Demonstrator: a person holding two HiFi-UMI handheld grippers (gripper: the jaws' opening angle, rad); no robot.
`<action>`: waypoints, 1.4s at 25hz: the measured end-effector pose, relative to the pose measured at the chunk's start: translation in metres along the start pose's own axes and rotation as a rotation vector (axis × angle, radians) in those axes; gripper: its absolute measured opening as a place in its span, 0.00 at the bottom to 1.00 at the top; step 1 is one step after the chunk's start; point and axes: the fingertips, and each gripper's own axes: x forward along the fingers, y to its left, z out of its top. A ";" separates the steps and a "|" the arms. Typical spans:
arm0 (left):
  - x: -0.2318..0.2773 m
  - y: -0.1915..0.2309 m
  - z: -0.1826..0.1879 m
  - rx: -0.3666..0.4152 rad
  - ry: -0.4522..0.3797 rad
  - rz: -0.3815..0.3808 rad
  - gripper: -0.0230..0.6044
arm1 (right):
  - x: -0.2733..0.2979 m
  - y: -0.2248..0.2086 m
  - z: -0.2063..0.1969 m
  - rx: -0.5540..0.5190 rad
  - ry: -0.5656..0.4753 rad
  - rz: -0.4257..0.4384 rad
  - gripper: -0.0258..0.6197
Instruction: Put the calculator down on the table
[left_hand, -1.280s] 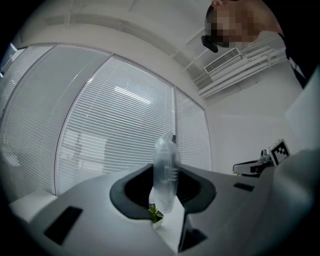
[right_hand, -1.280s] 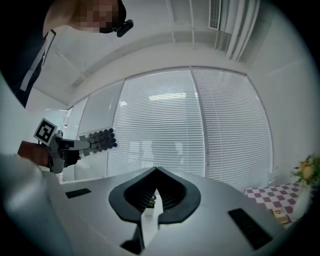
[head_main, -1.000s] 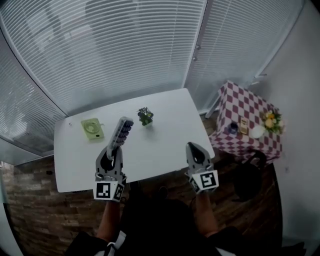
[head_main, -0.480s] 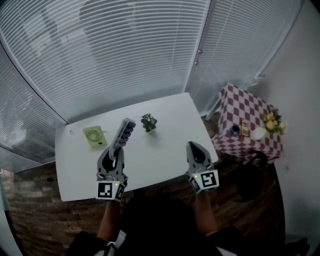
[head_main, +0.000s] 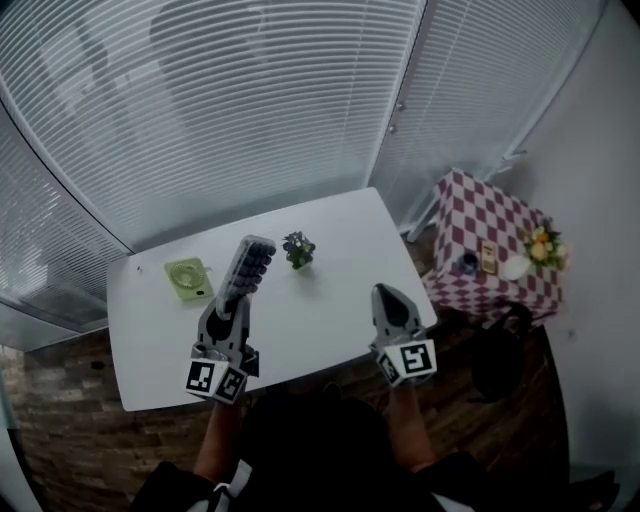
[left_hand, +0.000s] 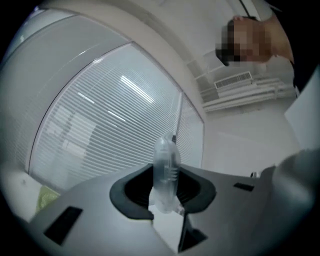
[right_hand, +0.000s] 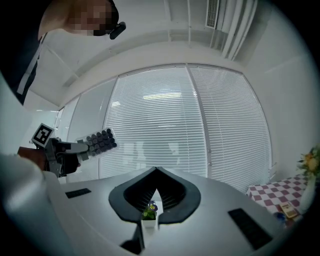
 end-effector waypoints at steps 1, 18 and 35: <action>0.001 0.004 0.000 -0.080 -0.011 -0.011 0.20 | 0.001 0.001 0.000 0.001 0.002 -0.001 0.05; 0.008 0.016 -0.053 -1.013 0.010 -0.147 0.20 | 0.002 0.021 0.008 -0.045 0.002 0.030 0.05; 0.007 0.037 -0.109 -1.135 0.098 -0.063 0.20 | -0.001 0.045 0.009 -0.070 0.015 0.102 0.05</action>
